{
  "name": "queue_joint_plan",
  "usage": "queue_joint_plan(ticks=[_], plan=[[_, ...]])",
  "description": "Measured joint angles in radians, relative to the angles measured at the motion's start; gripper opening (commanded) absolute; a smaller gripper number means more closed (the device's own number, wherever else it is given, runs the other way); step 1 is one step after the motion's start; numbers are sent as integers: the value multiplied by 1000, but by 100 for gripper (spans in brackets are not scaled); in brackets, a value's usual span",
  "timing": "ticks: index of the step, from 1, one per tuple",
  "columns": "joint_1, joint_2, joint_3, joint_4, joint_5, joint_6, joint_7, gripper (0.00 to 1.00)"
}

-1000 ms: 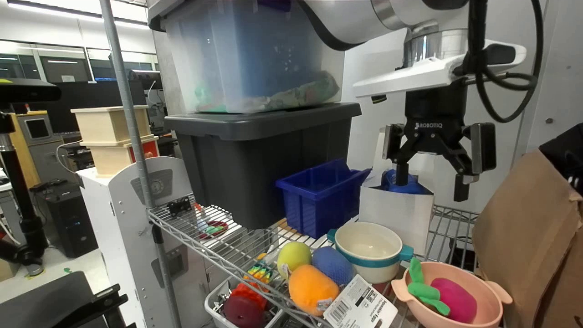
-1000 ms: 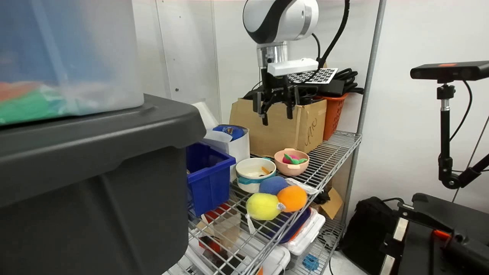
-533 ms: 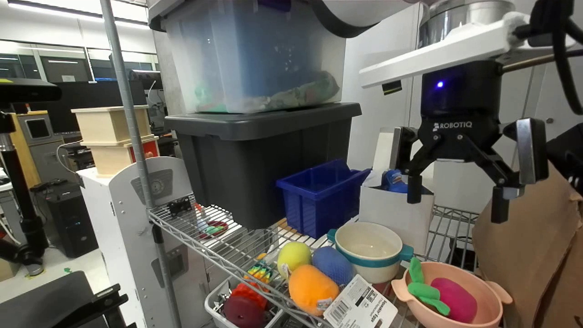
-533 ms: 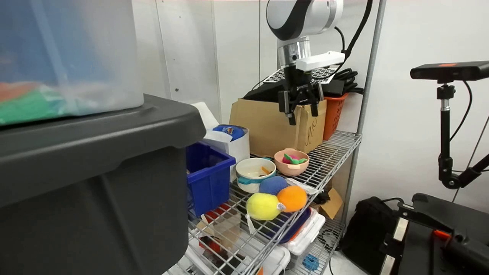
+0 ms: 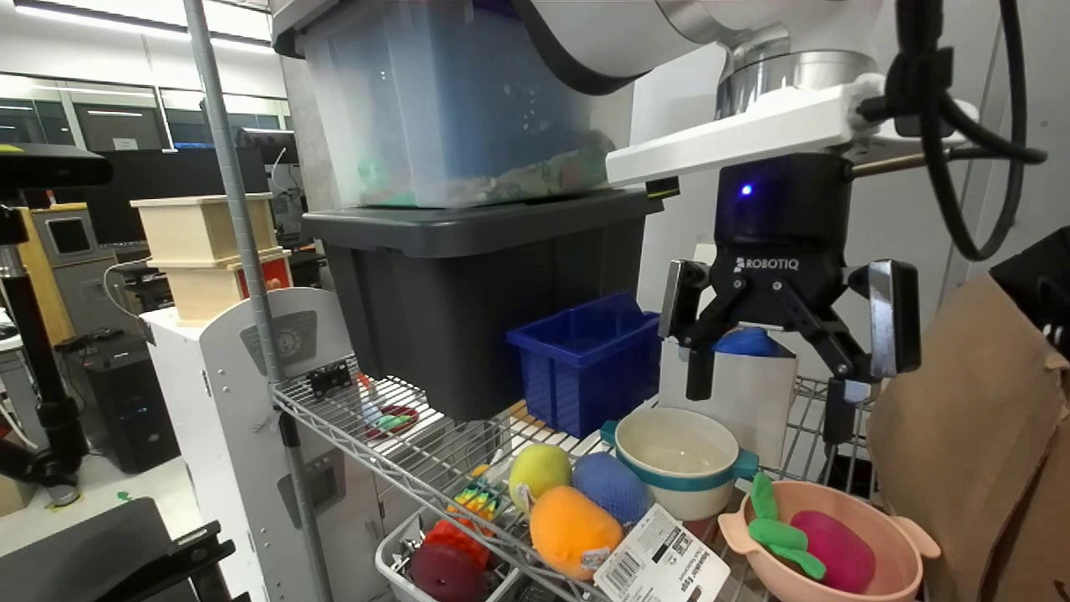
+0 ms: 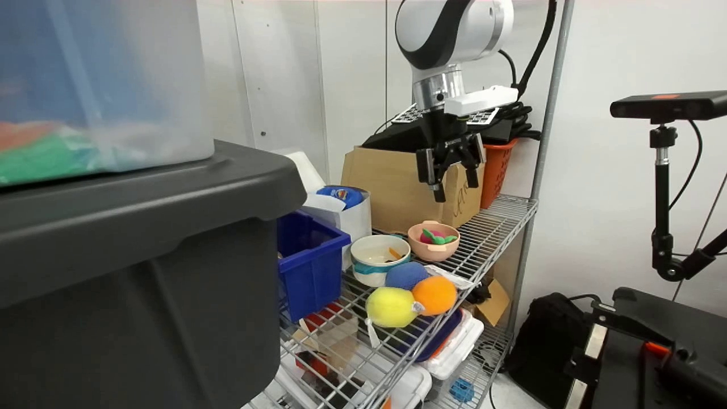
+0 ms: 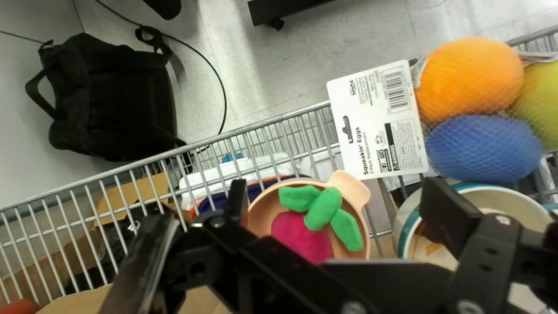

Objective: Move the pink plushie from the peach bowl to the blue bowl

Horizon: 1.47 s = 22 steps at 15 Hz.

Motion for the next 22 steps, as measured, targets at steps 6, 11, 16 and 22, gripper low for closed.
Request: queue_joint_plan(ticks=[6, 11, 16, 22], plan=[[-4, -3, 15, -1, 11, 1, -23, 100], [-10, 12, 15, 23, 31, 3, -27, 100], [-16, 92, 16, 124, 43, 31, -27, 100], [-24, 212, 16, 257, 43, 37, -27, 100]])
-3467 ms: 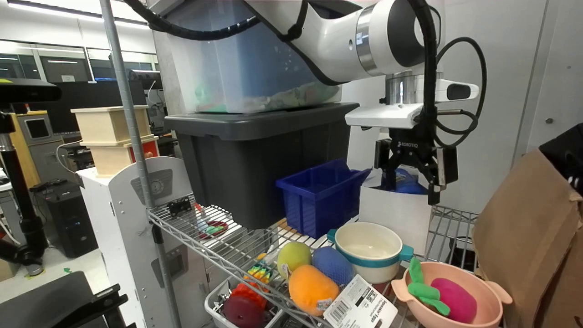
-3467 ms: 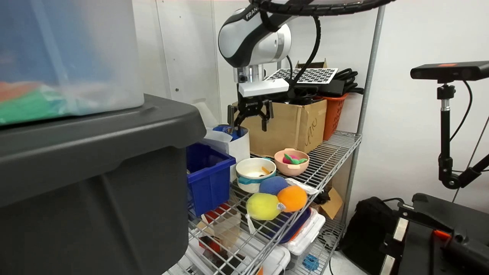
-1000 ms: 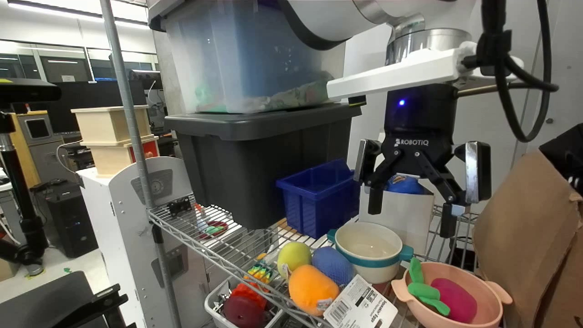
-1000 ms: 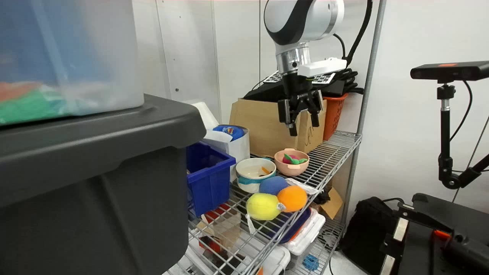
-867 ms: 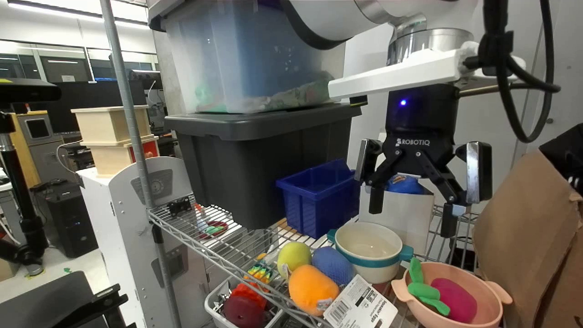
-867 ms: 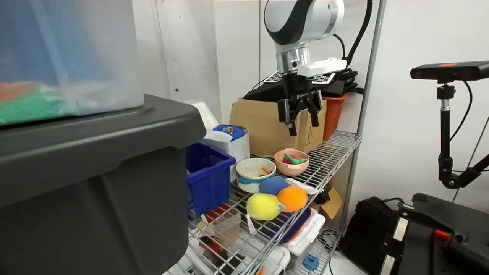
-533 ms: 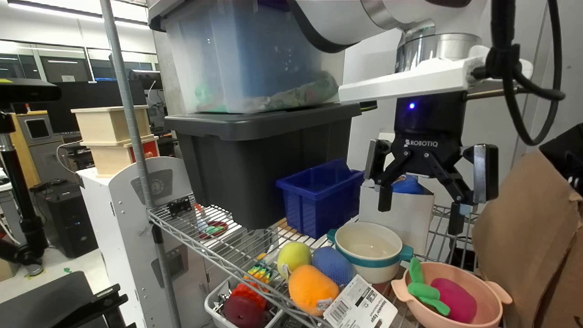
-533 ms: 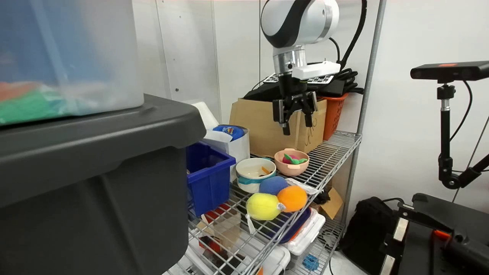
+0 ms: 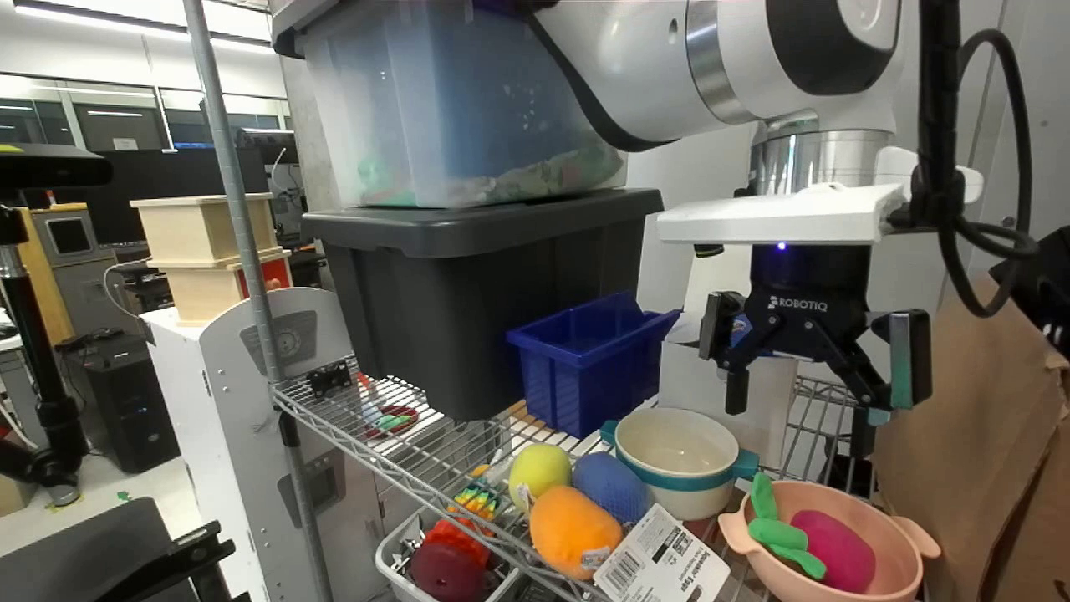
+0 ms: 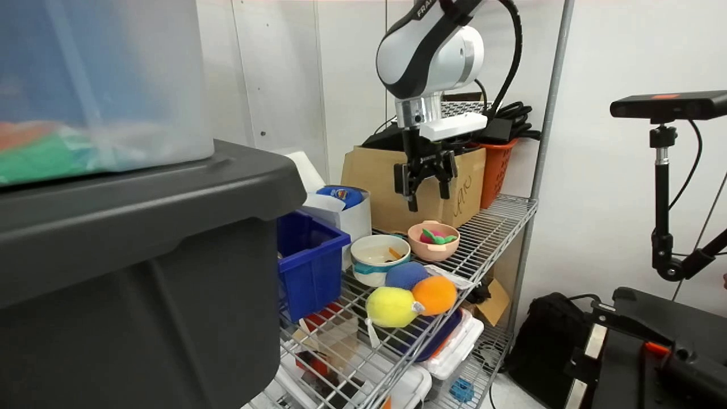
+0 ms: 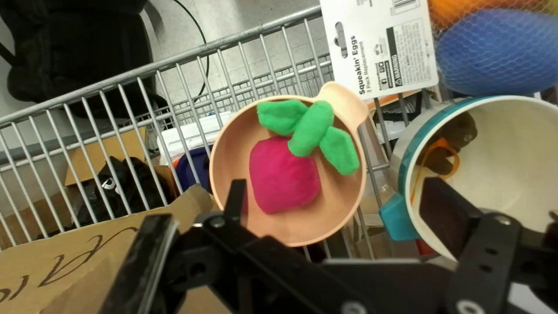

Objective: Move the pink plushie from the peach bowl to the blue bowl

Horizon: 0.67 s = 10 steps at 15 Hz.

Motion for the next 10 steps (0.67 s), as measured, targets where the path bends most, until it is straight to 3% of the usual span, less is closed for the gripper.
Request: queue_joint_plan(ticks=[10], plan=[[-51, 106, -1, 95, 0, -1, -2, 100]])
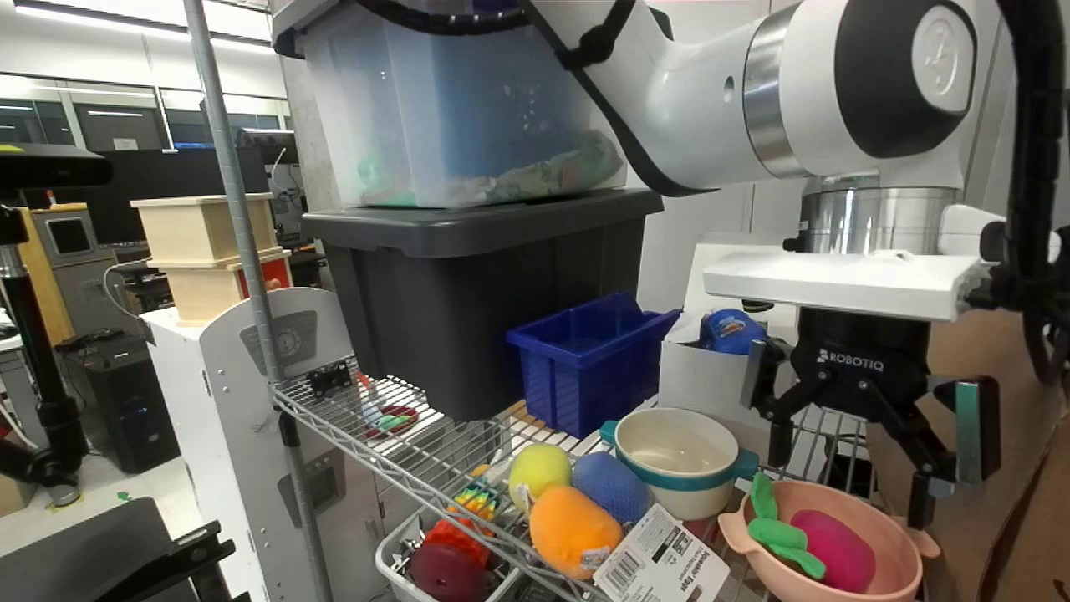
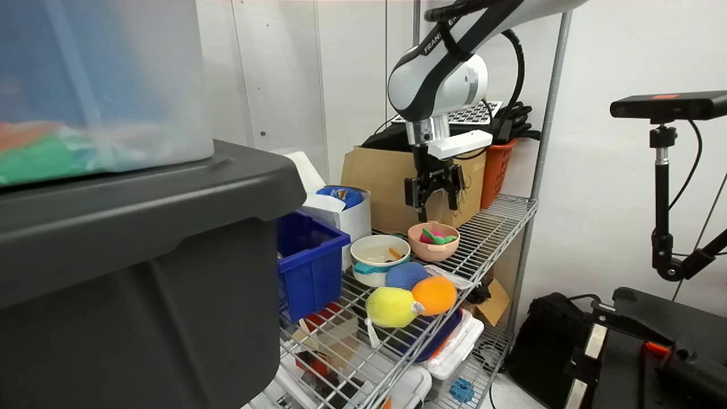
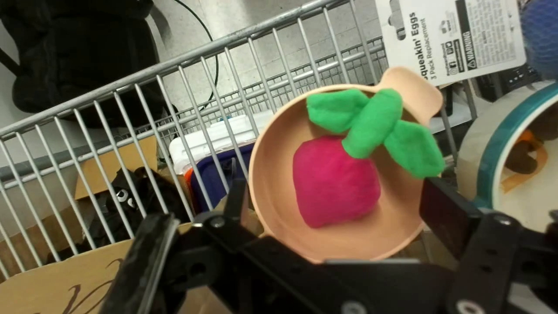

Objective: Move the pink plushie from the peach bowl to the blue bowl

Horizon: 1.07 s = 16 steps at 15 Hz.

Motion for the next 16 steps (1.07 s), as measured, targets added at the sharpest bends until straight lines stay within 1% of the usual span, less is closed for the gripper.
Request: queue_joint_plan(ticks=[16], plan=[[5, 22, 23, 21, 0, -9, -23, 100]])
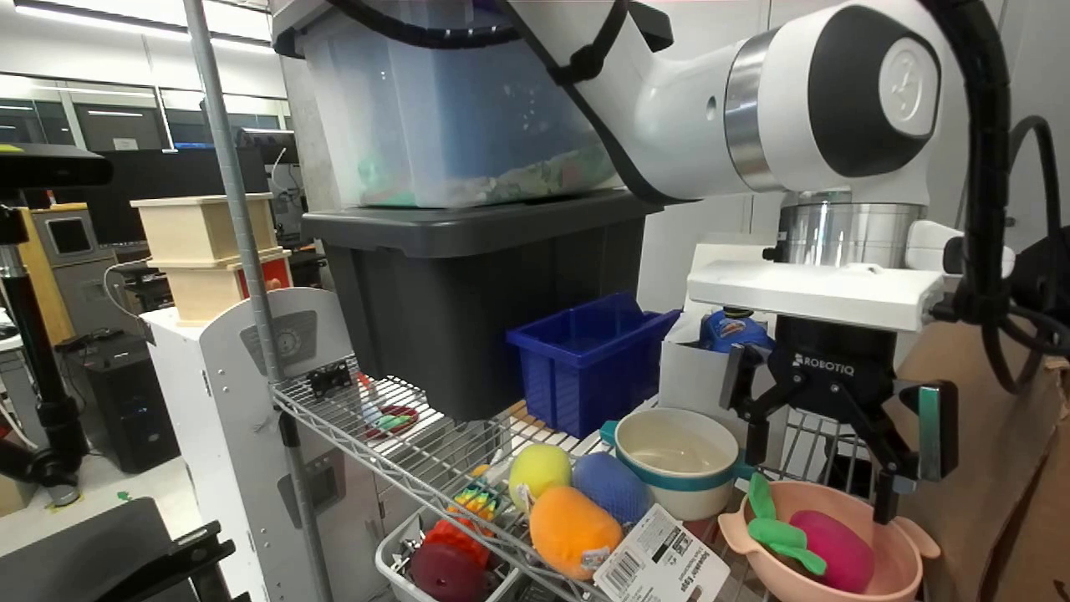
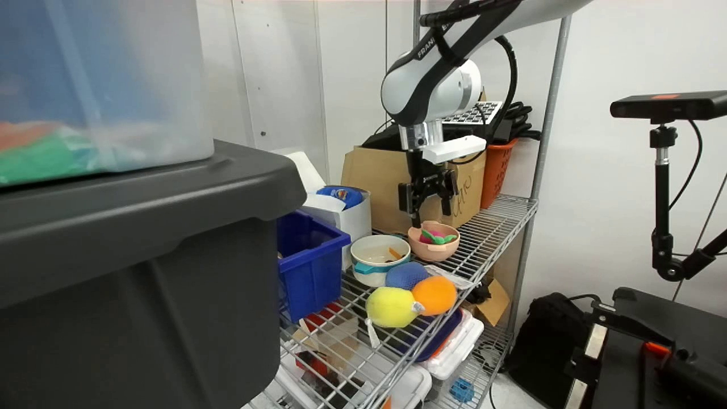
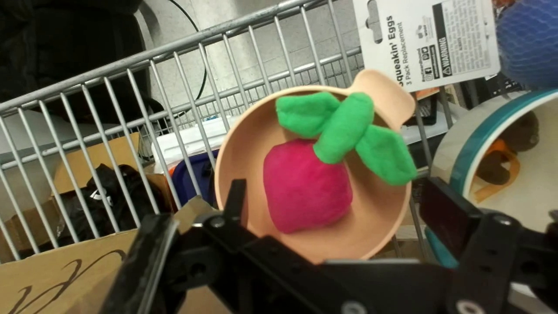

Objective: Move the pink plushie from the peach bowl to the blue bowl

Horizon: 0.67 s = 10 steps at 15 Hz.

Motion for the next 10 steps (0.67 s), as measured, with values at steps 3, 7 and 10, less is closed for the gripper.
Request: queue_joint_plan(ticks=[3, 7, 10], plan=[[0, 2, 0, 0, 0, -4, -9, 100], [0, 3, 0, 0, 0, -9, -23, 100], [0, 3, 0, 0, 0, -12, -33, 100]])
